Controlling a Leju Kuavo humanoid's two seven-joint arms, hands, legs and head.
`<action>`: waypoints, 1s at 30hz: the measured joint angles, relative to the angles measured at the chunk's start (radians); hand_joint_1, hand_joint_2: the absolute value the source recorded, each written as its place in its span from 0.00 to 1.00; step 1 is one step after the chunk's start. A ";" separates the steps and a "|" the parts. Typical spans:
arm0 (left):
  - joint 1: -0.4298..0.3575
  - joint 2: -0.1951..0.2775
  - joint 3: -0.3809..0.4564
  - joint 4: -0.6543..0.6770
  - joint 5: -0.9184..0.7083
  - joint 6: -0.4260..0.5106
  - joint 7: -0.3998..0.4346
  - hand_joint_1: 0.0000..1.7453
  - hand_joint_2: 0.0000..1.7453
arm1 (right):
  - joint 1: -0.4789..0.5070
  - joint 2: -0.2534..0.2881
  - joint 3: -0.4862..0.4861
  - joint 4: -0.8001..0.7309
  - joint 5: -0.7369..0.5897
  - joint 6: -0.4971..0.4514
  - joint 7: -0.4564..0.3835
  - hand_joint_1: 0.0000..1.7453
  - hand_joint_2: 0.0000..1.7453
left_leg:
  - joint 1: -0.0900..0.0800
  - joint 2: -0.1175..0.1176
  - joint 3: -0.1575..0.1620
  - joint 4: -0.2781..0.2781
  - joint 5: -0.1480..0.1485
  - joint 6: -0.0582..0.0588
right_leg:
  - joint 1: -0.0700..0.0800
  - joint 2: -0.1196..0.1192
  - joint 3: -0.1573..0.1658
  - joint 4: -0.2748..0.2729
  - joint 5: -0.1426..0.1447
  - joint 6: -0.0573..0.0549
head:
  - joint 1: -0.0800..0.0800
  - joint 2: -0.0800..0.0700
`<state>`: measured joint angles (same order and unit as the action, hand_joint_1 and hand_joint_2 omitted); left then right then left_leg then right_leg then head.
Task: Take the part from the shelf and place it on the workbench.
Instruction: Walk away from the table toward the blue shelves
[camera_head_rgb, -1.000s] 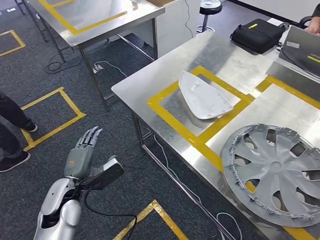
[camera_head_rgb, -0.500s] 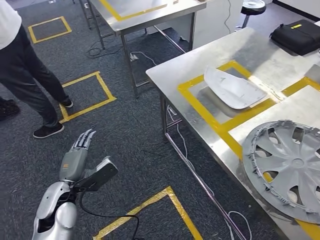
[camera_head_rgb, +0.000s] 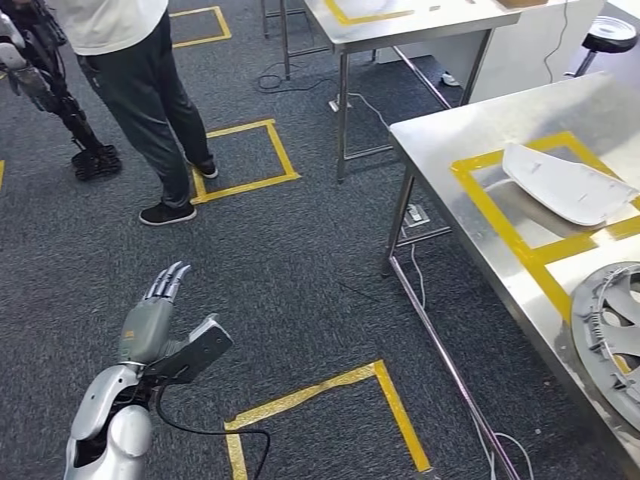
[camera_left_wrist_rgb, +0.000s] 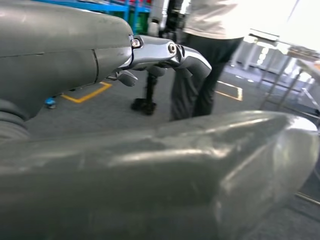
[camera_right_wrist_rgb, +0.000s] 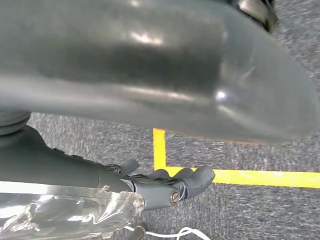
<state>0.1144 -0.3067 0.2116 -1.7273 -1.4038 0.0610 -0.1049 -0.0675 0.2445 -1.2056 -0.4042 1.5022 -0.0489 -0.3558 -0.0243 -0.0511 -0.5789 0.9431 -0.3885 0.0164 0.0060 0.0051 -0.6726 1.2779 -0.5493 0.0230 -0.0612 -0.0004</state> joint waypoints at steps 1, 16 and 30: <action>0.000 0.000 0.002 0.000 0.000 0.000 0.000 0.00 0.00 | -0.001 0.000 0.000 0.000 0.000 0.000 0.000 0.00 0.00 | -0.002 -0.015 -0.015 0.000 0.012 0.000 | 0.007 0.011 0.045 -0.057 0.028 -0.011 | 0.000 0.000; 0.031 -0.004 -0.023 -0.001 0.044 0.000 -0.038 0.00 0.00 | -0.002 0.002 -0.002 -0.003 0.001 -0.001 0.003 0.00 0.00 | 0.040 0.054 -0.114 0.257 -0.081 -0.085 | -0.003 -0.079 0.141 -0.305 0.094 -0.024 | -0.008 0.000; 0.056 -0.010 -0.048 -0.023 0.062 0.001 -0.039 0.00 0.00 | 0.007 0.007 -0.002 -0.005 0.002 -0.001 0.003 0.00 0.00 | 0.023 -0.001 0.120 0.004 -0.109 -0.005 | -0.025 -0.004 -0.066 0.018 0.022 0.040 | 0.002 0.000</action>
<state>0.1705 -0.3170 0.1637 -1.7505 -1.3414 0.0625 -0.1442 -0.0608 0.2518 -1.2078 -0.4093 1.5040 -0.0504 -0.3527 -0.0013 -0.0523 -0.4591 0.9475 -0.4974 0.0114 -0.0190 0.0009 -0.7390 1.2958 -0.5278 0.0629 -0.0591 -0.0004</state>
